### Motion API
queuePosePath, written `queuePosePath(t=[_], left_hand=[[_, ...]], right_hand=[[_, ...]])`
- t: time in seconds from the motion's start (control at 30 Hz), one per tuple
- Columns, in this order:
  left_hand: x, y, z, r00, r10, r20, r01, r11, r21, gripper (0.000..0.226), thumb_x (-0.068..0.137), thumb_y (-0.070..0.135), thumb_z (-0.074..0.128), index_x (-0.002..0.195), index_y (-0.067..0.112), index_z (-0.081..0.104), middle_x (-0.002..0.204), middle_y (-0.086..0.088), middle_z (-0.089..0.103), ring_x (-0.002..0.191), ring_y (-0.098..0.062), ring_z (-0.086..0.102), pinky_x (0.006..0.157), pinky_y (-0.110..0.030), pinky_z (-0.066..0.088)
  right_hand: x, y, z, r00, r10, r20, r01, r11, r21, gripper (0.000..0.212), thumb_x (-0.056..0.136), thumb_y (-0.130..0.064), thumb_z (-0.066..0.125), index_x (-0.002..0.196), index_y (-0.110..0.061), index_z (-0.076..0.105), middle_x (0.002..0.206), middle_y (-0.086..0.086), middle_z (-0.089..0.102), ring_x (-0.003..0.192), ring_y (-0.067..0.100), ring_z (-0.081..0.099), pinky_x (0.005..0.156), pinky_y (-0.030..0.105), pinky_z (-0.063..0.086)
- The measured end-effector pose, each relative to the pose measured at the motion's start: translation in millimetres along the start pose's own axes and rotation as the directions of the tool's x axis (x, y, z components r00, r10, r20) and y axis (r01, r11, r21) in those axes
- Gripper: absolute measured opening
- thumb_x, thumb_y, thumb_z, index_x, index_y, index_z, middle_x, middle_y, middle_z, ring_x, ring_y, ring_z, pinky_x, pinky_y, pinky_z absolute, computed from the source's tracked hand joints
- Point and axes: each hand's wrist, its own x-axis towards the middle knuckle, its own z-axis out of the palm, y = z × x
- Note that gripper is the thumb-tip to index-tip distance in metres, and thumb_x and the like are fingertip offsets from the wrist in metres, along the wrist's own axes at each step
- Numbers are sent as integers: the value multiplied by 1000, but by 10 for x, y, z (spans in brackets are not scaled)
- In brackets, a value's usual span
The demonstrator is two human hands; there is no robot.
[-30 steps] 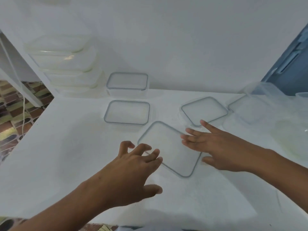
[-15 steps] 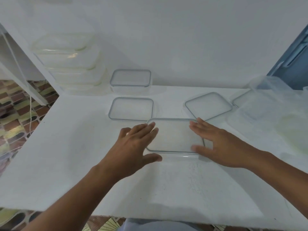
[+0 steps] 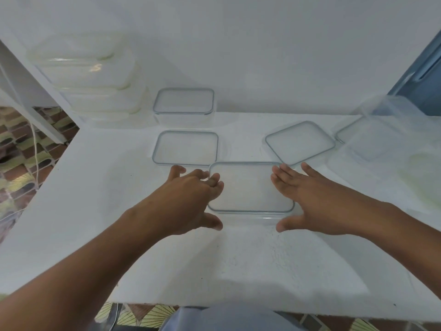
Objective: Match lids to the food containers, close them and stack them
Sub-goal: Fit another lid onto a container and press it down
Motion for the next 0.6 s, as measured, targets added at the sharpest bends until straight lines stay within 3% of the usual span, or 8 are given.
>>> queuePosePath(t=[0.1,0.17,0.2,0.27,0.4,0.6], left_hand=[[15,16,-20,1000,-15,-17,16,1000,12,90,88,76,50,159,25,28,170,8,19,155,-14,17,121,-48,12],[19,47,42,996,-24,-81,25,1000,9,84,89,71,56,155,22,39,166,4,31,151,-18,28,118,-50,21],[23,57,94,991,-9,-132,14,999,37,81,87,67,63,149,17,49,160,-1,43,146,-22,41,112,-53,30],[28,75,234,975,14,-220,11,994,113,75,77,58,79,130,7,66,138,-11,65,126,-30,61,96,-55,46],[29,102,362,949,13,-316,20,994,103,72,72,53,82,121,2,71,128,-15,70,120,-34,66,86,-55,52],[15,80,418,941,-22,-339,25,1000,3,71,80,58,49,125,8,70,132,-8,69,125,-29,64,85,-49,55]], right_hand=[[3,5,-8,999,-23,-31,24,999,24,109,81,-86,30,157,-18,-12,160,-5,-23,149,5,-21,124,35,-11],[23,-16,106,970,-44,-241,46,999,1,105,84,-83,26,158,-9,18,165,6,11,153,12,10,122,34,3],[33,-36,173,959,-25,-281,21,1000,-19,99,87,-77,28,153,-4,34,160,12,30,149,18,27,119,36,12],[26,-61,309,936,-22,-351,14,1000,-26,88,90,-67,35,145,1,47,152,17,45,143,26,41,115,39,21],[19,-109,443,872,-39,-488,13,998,-56,81,93,-59,40,142,4,50,150,21,46,141,29,42,117,37,19],[18,-122,523,840,-45,-541,25,999,-44,77,95,-56,39,144,3,49,151,19,45,142,29,40,117,37,21]])
